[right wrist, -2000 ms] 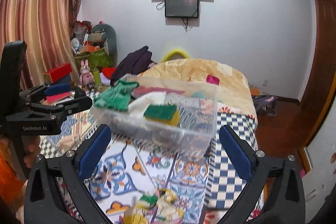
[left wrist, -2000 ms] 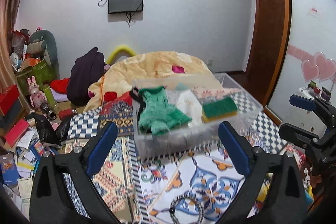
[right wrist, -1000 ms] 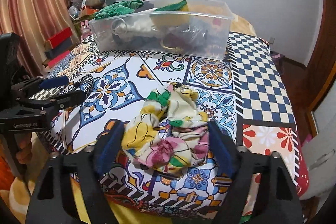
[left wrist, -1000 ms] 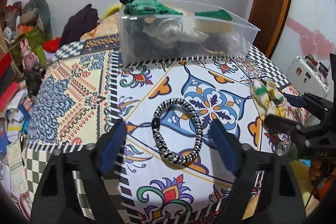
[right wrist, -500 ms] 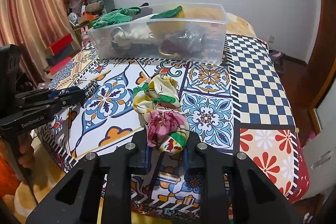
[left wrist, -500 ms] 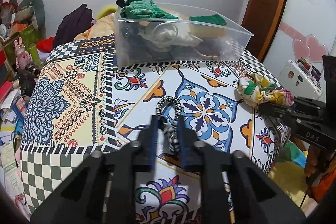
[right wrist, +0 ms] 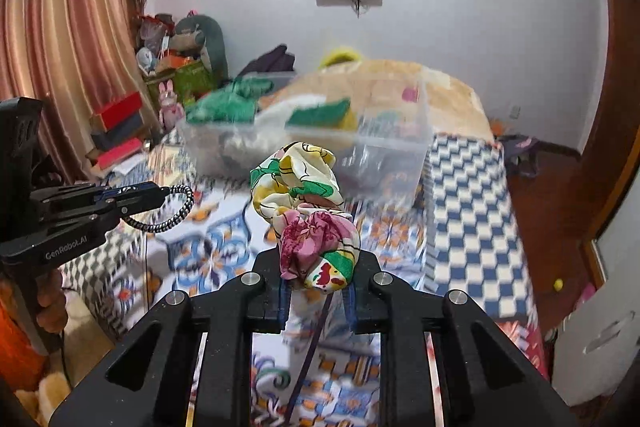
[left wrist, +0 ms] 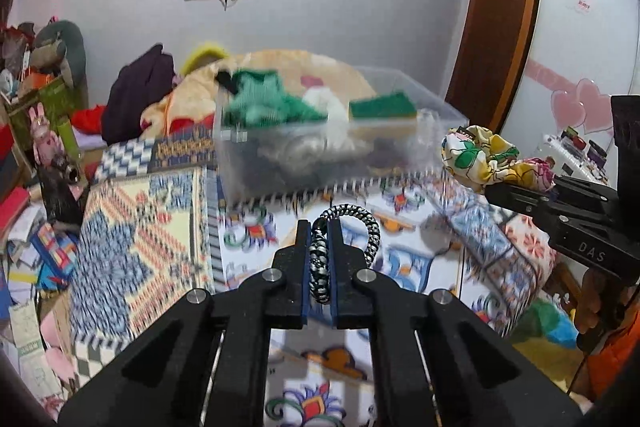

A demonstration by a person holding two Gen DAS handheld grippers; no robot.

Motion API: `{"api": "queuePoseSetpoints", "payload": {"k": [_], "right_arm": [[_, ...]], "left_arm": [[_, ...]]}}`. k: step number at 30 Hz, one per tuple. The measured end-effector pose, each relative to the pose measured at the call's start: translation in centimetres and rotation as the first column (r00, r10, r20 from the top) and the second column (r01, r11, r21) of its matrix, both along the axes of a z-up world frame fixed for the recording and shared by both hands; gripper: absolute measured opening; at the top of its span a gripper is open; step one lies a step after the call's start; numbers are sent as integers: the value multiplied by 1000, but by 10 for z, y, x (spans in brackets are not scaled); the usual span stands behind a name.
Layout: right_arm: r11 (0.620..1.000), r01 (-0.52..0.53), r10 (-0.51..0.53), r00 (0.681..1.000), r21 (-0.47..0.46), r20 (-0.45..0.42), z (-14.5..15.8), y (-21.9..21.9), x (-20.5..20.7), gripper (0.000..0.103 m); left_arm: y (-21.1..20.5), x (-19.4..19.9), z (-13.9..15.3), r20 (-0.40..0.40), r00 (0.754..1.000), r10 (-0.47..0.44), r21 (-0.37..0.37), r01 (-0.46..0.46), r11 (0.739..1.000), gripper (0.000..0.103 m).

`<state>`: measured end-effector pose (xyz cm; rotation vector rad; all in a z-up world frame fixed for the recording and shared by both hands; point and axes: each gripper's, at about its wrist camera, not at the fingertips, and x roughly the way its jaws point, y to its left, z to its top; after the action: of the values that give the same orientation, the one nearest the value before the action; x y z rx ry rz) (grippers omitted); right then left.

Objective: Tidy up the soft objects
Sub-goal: 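Carry the bracelet and floral scrunchie with both tools over the box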

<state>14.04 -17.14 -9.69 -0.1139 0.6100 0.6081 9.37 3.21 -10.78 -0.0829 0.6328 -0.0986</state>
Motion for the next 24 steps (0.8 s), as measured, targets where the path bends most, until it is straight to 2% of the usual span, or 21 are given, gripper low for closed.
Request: {"api": "queuePoseSetpoints", "payload": {"k": [12,17,24], "right_arm": [[996,60,-67,990,62,121,42,0,31,19],[994,77,-87,987,75,137,48,9,49,19],[994,95,-100,991,63,88,37,22,79,19]], "left_arm": [[2,51,51,124,990,61,39,-66,997,6],[5,80,57,126,988,83,37,-89,995,6],[-2,117,48,90,992,88,53,-93,994,6]]}}
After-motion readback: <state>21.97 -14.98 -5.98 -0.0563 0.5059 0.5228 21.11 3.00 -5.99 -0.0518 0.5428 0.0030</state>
